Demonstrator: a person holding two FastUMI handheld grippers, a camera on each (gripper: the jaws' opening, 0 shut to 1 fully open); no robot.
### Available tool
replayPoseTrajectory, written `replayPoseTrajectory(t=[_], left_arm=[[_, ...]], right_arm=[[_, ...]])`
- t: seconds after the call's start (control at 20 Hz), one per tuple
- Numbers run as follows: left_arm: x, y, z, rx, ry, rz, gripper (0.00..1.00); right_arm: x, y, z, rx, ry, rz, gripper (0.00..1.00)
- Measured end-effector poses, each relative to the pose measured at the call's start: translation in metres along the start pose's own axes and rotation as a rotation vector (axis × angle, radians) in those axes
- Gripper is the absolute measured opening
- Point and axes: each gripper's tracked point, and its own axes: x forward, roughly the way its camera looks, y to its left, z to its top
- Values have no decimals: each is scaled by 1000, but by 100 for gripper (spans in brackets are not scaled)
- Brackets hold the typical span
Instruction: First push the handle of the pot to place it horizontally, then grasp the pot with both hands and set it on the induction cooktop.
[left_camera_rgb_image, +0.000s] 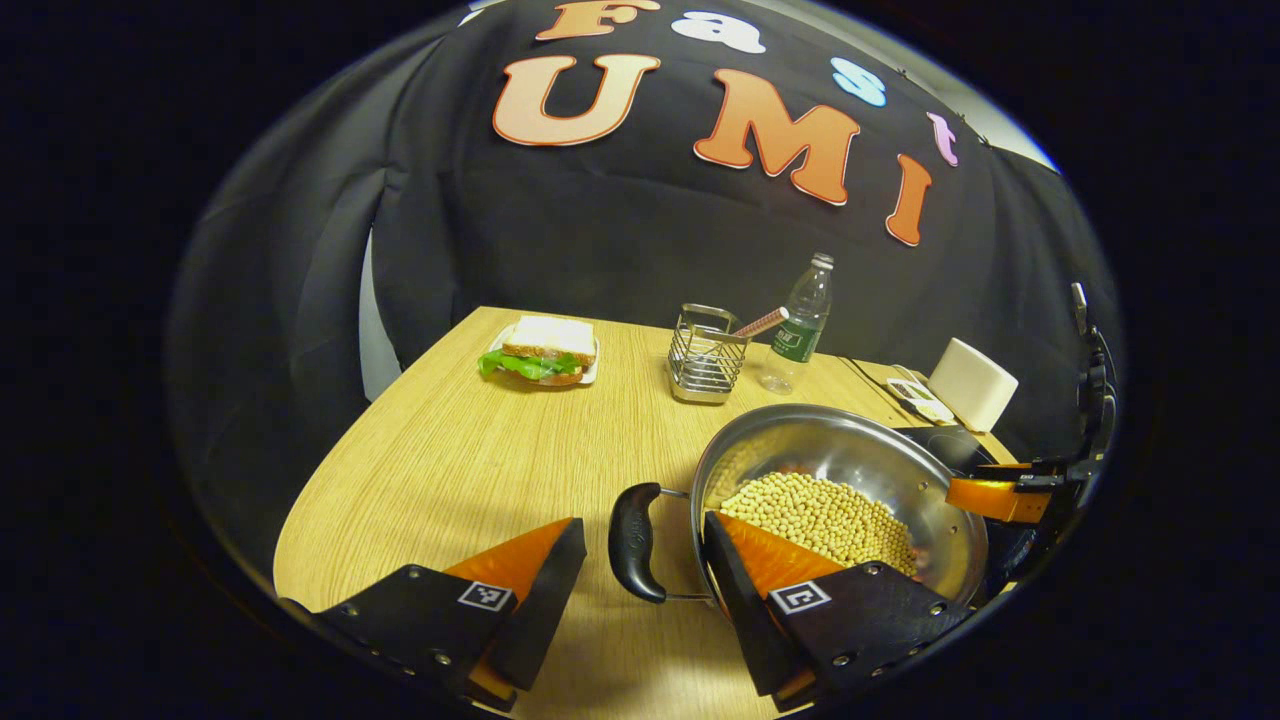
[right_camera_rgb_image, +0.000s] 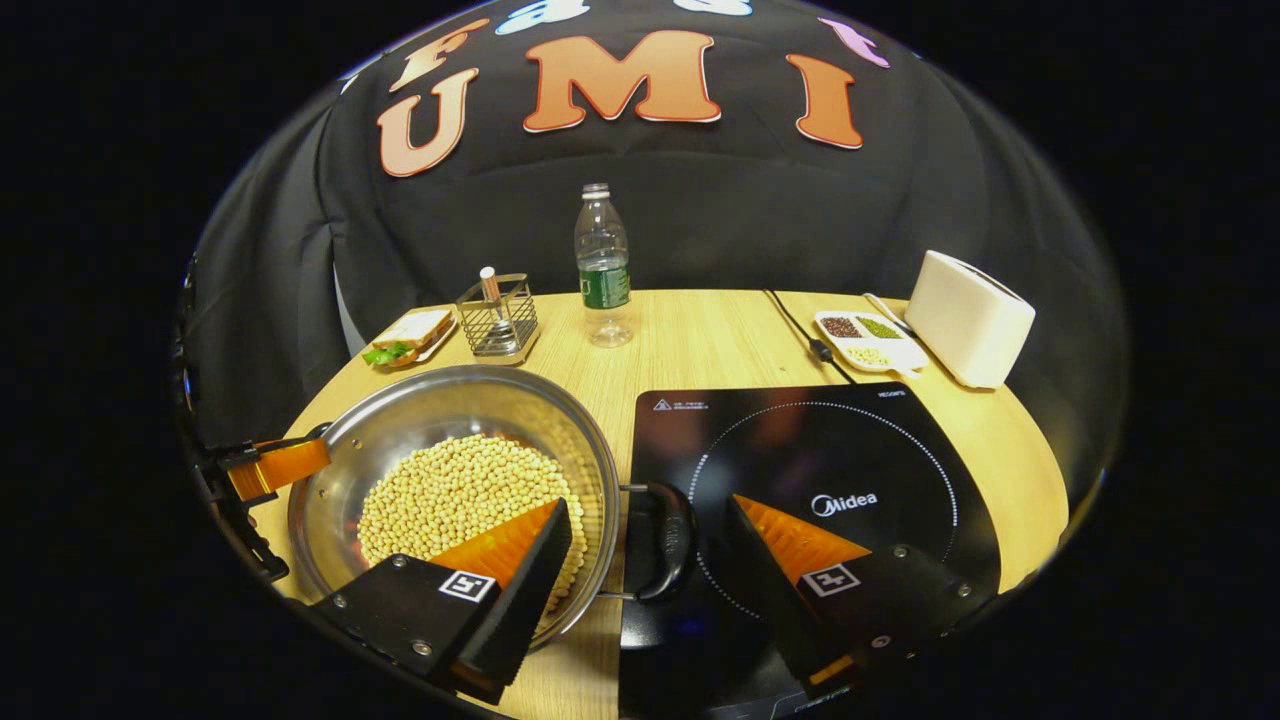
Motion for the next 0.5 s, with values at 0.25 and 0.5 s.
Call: replayPoseTrajectory(t=[0.25, 0.5], left_arm=[[9, 2, -4, 7, 34, -7, 78], [14, 3, -8, -15, 52, -13, 76]], right_arm=[[4, 2, -6, 24, 36, 18, 87], [6, -1, -5, 39, 45, 16, 77]])
